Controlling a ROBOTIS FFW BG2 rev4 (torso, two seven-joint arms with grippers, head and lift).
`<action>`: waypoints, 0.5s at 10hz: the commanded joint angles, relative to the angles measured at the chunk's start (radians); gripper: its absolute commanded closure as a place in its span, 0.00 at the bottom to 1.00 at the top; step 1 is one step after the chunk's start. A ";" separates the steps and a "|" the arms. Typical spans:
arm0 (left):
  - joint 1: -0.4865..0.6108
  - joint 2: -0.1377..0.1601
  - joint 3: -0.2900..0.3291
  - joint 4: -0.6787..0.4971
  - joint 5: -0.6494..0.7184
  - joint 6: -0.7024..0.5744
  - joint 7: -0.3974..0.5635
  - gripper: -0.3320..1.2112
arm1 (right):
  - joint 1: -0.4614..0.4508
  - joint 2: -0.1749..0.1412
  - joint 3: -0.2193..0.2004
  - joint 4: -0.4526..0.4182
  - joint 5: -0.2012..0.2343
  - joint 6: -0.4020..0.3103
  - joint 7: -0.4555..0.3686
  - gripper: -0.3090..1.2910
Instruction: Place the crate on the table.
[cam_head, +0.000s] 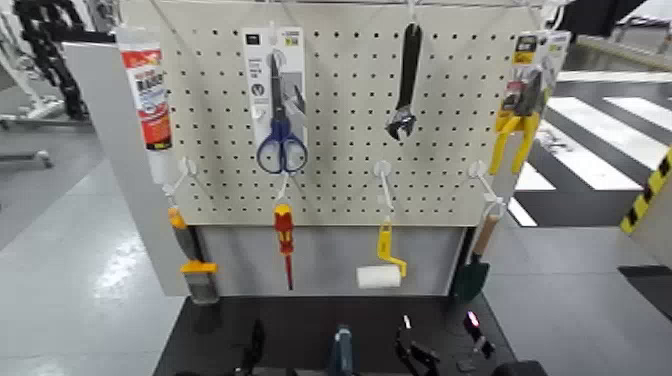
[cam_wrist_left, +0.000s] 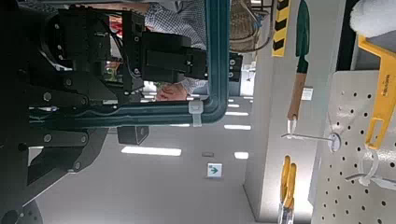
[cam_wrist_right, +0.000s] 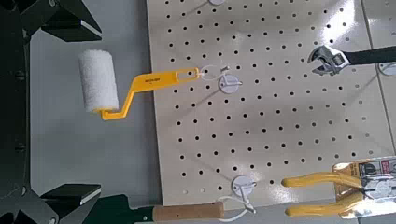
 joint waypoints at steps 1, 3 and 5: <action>0.002 0.000 0.003 -0.002 0.000 0.000 0.000 0.99 | 0.000 0.000 0.001 0.000 0.000 0.001 -0.001 0.29; 0.005 0.000 0.009 -0.002 0.000 0.003 0.001 0.99 | -0.002 0.000 0.003 0.000 0.000 0.001 -0.001 0.29; 0.008 0.002 0.021 -0.002 0.000 0.014 0.014 0.99 | -0.002 0.002 0.003 0.000 0.000 0.001 -0.001 0.29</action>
